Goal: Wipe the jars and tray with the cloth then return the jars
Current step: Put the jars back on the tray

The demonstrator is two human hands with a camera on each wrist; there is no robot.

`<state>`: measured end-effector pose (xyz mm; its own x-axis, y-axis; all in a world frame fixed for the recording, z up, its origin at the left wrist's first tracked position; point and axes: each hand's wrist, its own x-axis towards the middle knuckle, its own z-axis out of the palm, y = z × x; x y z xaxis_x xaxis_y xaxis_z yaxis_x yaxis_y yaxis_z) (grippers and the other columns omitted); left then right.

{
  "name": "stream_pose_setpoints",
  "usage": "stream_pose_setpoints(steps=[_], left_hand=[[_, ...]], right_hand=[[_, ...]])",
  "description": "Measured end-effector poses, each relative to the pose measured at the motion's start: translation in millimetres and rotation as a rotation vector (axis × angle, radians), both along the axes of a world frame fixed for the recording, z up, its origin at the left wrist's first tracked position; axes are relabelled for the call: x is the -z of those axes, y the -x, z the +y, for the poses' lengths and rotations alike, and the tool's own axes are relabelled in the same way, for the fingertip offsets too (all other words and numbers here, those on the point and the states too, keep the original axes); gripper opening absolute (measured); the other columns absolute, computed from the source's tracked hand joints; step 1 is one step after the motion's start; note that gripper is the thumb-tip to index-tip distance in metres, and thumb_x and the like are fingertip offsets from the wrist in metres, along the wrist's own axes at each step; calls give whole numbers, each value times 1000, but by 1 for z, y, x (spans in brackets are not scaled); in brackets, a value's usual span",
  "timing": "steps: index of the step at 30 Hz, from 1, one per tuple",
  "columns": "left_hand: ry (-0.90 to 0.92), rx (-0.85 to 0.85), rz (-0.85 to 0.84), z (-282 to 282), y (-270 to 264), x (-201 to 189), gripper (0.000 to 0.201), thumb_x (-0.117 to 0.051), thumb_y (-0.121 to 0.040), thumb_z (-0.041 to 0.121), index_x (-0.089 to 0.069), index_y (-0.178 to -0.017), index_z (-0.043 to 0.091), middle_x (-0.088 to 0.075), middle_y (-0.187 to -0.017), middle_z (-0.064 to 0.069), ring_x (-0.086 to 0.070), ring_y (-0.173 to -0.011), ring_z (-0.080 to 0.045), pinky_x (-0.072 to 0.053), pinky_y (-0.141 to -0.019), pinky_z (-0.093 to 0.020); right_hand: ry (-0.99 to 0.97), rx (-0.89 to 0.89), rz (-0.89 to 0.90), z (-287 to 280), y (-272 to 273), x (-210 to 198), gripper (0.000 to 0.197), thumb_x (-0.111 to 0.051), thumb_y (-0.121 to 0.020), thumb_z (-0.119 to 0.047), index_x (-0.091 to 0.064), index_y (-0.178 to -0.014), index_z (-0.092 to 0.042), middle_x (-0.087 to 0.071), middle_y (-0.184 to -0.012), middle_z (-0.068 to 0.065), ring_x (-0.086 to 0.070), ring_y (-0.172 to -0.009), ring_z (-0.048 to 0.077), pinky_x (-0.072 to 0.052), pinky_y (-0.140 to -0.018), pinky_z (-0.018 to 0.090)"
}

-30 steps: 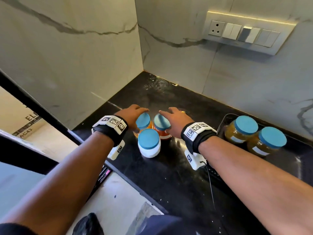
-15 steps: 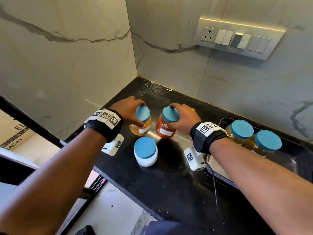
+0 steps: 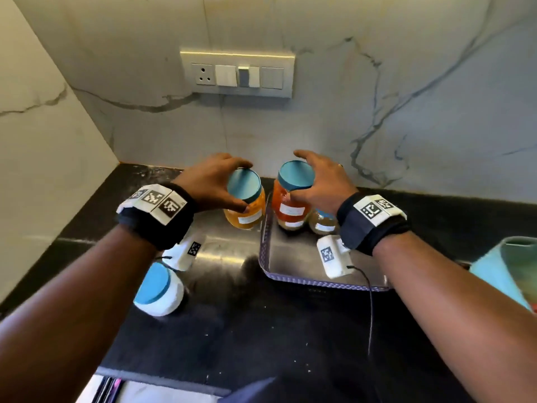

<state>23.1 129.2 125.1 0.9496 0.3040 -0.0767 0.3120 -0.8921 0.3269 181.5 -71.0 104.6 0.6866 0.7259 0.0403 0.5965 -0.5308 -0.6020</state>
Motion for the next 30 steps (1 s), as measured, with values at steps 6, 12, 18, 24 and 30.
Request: stream_pose_setpoints(steps=[6, 12, 18, 24, 30], left_hand=[[49, 177, 33, -65, -58, 25, 86, -91, -69, 39, -52, -144, 23, -56, -132, -6, -55, -119, -27, -47, -98, -36], [5, 261, 91, -99, -87, 57, 84, -86, -68, 46, -50, -143, 31, -54, -136, 2, -56, -119, -22, -50, -98, -39], [-66, 274, 171, -100, -95, 82, 85, -84, -67, 44, -48, -143, 33, -55, -132, 2, -58, -116, -25, -54, -91, -43], [-89, 259, 207, -98, -94, 94, 84, -83, -70, 42, -44, -144, 39, -54, -133, 3, -57, -114, -26, -56, -88, -46], [-104, 243, 219, -105, -95, 101, 77, -82, -75, 36, -45, -144, 35, -50, -140, 2, -57, -118, -27, -56, -92, -47]], right_hand=[[92, 238, -59, -88, -40, 7, 92, -88, -71, -36, -42, -150, -25, -52, -146, 7, -49, -132, 29, -41, -109, 39], [207, 343, -66, -122, -65, 33, 84, -83, -74, -34, -43, -148, -24, -54, -143, 10, -50, -129, 33, -40, -106, 37], [346, 314, -5, -113, -90, 64, 83, -79, -80, -34, -38, -151, -16, -47, -146, 16, -46, -134, 35, -39, -111, 40], [403, 242, -12, -96, -102, 86, 90, -82, -77, -31, -36, -153, -20, -44, -149, 12, -44, -135, 35, -41, -112, 43], [418, 208, -20, -102, -103, 95, 95, -83, -77, -27, -31, -156, -24, -42, -149, 12, -43, -136, 36, -41, -113, 46]])
